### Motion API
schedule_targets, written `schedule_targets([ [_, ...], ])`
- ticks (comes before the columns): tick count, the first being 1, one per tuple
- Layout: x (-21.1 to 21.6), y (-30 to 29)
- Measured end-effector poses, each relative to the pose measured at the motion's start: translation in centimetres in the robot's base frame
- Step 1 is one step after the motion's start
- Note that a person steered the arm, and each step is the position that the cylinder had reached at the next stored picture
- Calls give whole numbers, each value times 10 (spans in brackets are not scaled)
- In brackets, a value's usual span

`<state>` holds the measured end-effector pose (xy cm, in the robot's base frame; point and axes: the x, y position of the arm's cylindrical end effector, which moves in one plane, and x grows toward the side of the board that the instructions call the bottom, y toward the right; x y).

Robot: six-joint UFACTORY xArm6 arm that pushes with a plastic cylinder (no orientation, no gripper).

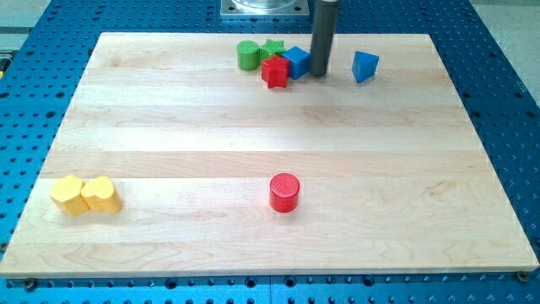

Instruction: Push the blue blocks into the red star

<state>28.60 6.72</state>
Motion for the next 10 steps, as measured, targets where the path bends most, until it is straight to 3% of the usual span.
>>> schedule_targets([
  [1, 2, -25],
  [3, -32, 143],
  [4, -57, 156],
  [5, -4, 193],
  [6, -6, 124],
  [7, 26, 50],
  [8, 26, 141],
  [9, 49, 176],
  [10, 68, 88],
])
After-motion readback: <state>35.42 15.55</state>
